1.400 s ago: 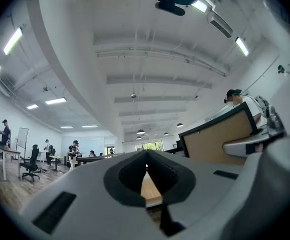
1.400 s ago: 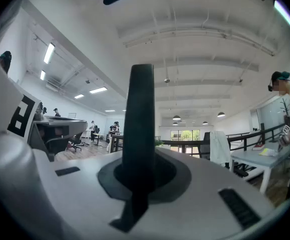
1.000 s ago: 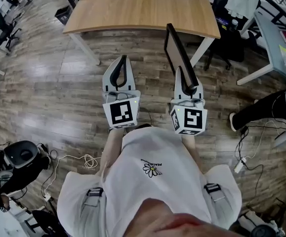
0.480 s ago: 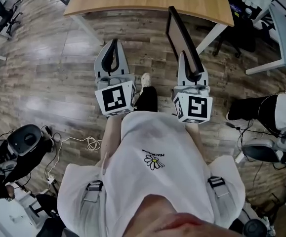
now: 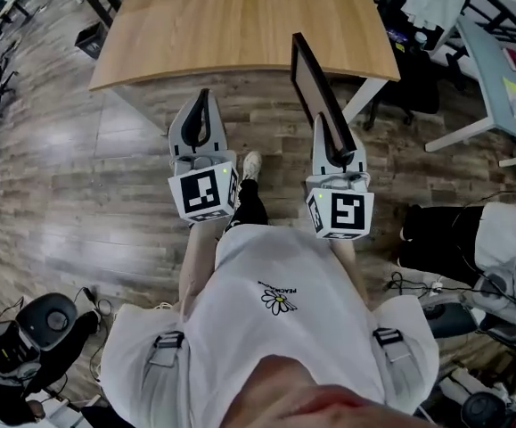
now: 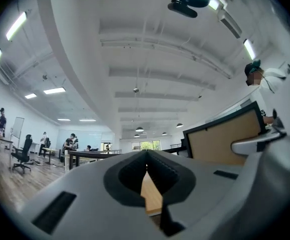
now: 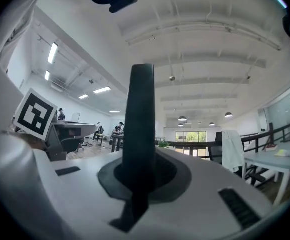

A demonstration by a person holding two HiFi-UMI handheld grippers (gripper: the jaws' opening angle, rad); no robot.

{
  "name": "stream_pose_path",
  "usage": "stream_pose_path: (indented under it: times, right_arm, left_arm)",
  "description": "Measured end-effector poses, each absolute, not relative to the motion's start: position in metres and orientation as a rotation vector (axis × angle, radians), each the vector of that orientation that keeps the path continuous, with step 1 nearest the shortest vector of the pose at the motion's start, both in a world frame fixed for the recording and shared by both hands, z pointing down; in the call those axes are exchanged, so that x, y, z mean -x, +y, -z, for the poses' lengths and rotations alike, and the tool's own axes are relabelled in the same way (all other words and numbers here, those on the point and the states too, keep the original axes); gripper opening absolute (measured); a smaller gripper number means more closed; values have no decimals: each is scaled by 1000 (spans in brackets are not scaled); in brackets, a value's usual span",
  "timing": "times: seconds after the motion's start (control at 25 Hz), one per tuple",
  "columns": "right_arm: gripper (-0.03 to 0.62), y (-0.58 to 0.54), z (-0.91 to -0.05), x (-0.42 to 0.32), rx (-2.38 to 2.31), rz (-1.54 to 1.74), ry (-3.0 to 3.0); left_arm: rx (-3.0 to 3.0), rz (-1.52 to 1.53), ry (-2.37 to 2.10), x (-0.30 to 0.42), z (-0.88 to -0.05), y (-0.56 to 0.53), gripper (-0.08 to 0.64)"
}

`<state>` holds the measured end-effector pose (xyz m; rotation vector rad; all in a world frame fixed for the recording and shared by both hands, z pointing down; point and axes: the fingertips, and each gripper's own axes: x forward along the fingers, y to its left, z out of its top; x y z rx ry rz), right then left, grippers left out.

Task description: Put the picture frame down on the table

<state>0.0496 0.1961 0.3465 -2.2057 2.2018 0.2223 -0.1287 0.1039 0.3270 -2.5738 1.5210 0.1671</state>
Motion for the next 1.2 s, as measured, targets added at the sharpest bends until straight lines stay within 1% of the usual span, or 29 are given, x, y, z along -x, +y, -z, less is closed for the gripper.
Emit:
stream_pose_path:
  times: [0.28, 0.4, 0.6, 0.8, 0.96, 1.2]
  right_arm:
    - [17, 105, -342, -79, 2312, -199, 2144]
    - [17, 59, -341, -88, 2328, -150, 2129]
    - [17, -24, -333, -97, 2352, -200, 2124]
    - [17, -90, -336, -101, 2297, -138, 2084]
    - [17, -117, -336, -107, 2316, -128, 2050]
    - [17, -141, -346, -123, 2382, -145, 2076]
  left_arm:
    - [2646, -160, 1435, 95, -331, 2, 17]
    - [2665, -170, 1455, 93, -330, -48, 17]
    - [2637, -194, 1446, 90, -324, -129, 17]
    - [2624, -179, 1495, 99, -331, -199, 17]
    - [2608, -184, 1492, 96, -322, -231, 17]
    - [2615, -127, 1476, 72, -327, -243, 17]
